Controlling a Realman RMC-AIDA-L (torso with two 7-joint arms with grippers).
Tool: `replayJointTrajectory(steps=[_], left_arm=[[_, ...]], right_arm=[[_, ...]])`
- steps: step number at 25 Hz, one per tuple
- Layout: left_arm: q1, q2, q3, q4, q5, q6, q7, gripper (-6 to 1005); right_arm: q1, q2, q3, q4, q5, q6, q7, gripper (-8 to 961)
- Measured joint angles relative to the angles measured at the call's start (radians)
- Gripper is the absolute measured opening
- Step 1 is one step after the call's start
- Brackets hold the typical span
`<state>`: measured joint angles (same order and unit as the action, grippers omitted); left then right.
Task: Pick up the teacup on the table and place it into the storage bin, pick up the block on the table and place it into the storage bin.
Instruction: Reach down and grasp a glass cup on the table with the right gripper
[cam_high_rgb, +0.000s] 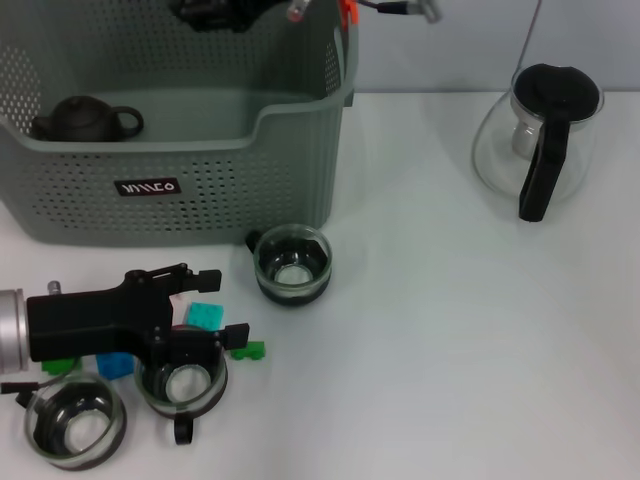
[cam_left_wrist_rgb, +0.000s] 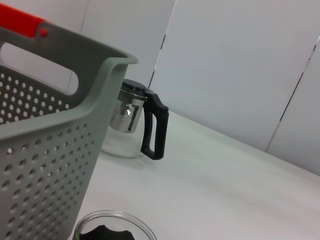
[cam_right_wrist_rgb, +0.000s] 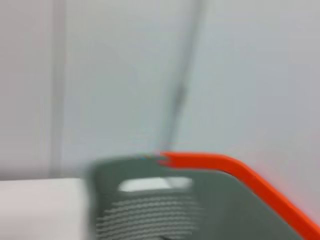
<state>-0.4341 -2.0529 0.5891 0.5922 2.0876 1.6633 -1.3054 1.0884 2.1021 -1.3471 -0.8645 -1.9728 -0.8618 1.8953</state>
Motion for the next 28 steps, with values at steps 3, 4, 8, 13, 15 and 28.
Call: replayJointTrajectory(steps=[3,4,8,13,15,28], left_arm=[[0.0,0.002,0.0,0.0,0.0,0.001,0.0,854],[0.0,0.002,0.0,0.0,0.0,0.001,0.0,854],[-0.001,0.003,0.0,0.001,0.004,0.001,0.0,853],[-0.003,0.004,0.0,0.005,0.006,0.002,0.0,851],[-0.004,0.004,0.0,0.006,0.008,0.003,0.0,850],[-0.006,0.005,0.005,0.005,0.008,0.001,0.0,846]], right_arm=[[-0.111,-0.001,0.0,-0.171,0.038,-0.171,-0.039,635],[-0.14,-0.002,0.0,-0.213,0.043,-0.23,-0.049,635],[-0.253,-0.004,0.0,-0.356,0.033,-0.5,-0.081,635],[-0.329,-0.005,-0.004,-0.471,-0.085,-0.708,-0.043,636],[-0.33,-0.004,-0.017,-0.484,-0.165,-0.742,0.013,636],[-0.249,0.004,-0.277,-0.314,-0.361,-0.495,0.105,620]])
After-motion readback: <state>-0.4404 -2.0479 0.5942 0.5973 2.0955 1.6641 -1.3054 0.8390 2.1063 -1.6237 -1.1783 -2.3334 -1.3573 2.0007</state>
